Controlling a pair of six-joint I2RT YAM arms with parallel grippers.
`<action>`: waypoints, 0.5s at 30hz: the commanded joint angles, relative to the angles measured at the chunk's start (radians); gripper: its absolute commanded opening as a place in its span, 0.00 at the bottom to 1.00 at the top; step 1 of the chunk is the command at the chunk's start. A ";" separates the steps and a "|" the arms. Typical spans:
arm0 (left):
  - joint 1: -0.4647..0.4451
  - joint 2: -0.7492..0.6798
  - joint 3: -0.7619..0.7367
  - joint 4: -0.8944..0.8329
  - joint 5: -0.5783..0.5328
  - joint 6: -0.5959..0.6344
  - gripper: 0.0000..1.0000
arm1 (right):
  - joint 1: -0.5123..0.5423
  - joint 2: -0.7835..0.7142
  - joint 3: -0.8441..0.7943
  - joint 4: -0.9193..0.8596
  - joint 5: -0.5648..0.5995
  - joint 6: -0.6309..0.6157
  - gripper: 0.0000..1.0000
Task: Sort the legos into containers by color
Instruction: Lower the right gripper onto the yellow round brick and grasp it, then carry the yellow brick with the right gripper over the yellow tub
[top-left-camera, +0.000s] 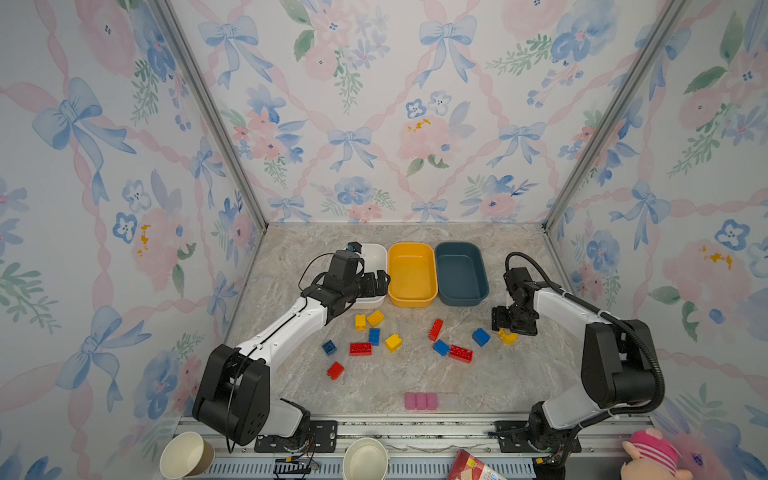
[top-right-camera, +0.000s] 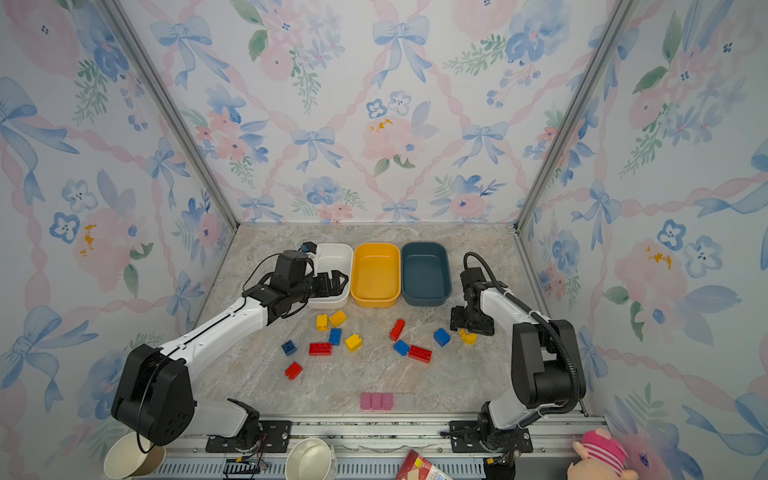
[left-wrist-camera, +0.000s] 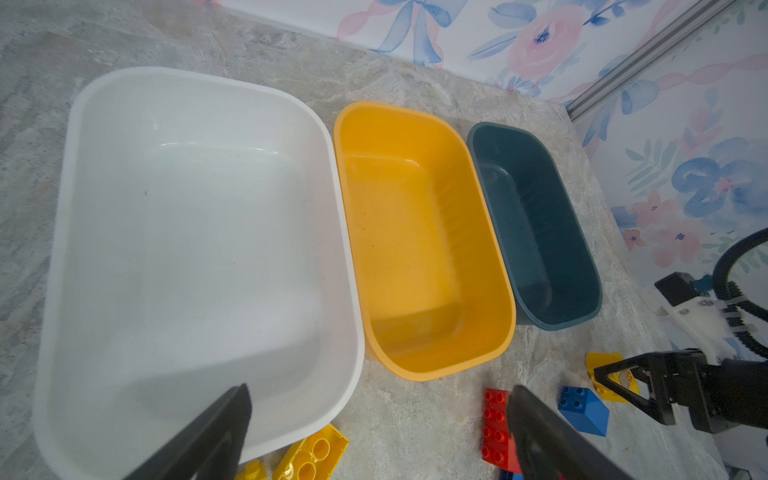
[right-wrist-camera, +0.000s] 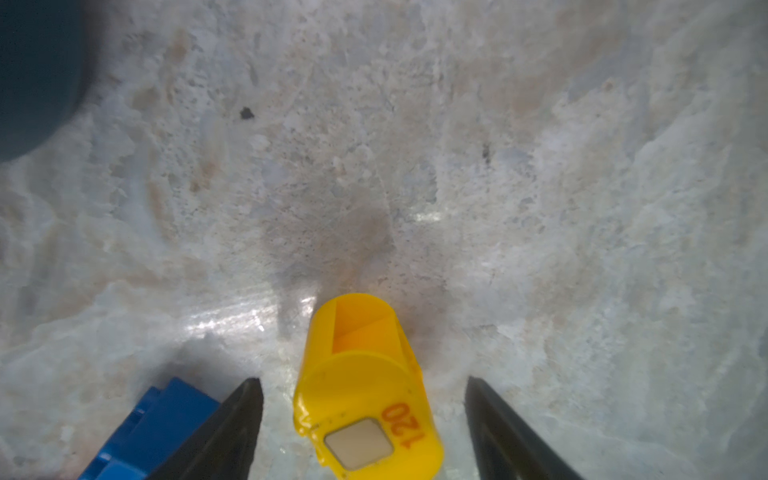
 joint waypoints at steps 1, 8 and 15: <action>0.007 -0.040 -0.017 0.011 0.013 -0.008 0.98 | -0.007 0.019 -0.019 0.009 0.016 0.009 0.77; 0.008 -0.042 -0.020 0.011 0.010 -0.009 0.98 | -0.004 0.035 -0.017 0.019 0.021 0.003 0.67; 0.010 -0.052 -0.030 0.010 0.008 -0.009 0.98 | 0.000 0.047 -0.003 0.013 0.027 -0.002 0.47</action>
